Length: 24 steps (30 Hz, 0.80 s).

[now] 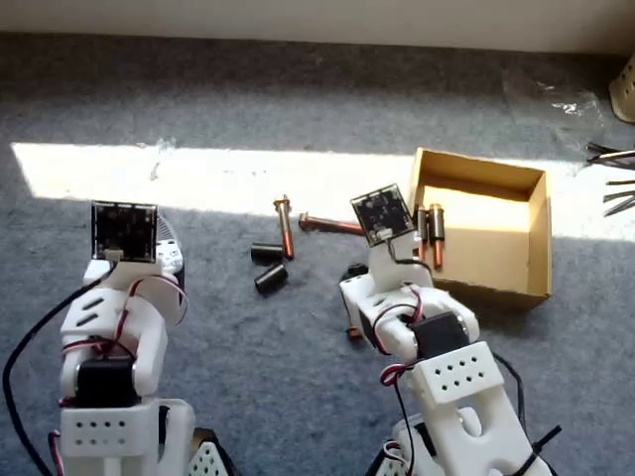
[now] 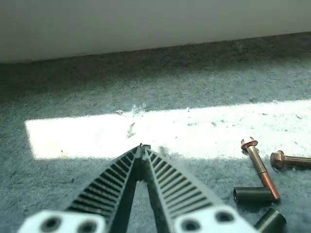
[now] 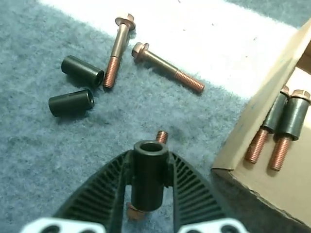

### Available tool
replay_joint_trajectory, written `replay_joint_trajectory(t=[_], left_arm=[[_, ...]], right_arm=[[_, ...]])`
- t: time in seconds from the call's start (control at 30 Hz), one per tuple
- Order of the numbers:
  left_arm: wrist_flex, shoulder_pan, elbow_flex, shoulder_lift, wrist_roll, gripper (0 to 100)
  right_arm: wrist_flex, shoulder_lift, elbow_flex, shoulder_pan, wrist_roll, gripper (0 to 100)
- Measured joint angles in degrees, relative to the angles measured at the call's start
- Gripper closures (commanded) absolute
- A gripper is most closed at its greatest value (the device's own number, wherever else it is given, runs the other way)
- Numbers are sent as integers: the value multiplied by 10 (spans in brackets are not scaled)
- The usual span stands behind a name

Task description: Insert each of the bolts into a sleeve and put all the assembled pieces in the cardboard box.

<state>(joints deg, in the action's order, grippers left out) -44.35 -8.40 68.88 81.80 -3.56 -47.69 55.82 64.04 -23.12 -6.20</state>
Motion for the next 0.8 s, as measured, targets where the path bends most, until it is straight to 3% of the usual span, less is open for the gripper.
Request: replay_joint_trajectory(t=[0.27,0.57,0.8], left_arm=[[0,69,-120,-215,1,993],[0,154,-220,-429,4,993],[0,188,-305,-571,92,993]], right_arm=[[35,0,16,11,0,994],[39,0,16,58,52,994],[39,0,16,61,52,994]])
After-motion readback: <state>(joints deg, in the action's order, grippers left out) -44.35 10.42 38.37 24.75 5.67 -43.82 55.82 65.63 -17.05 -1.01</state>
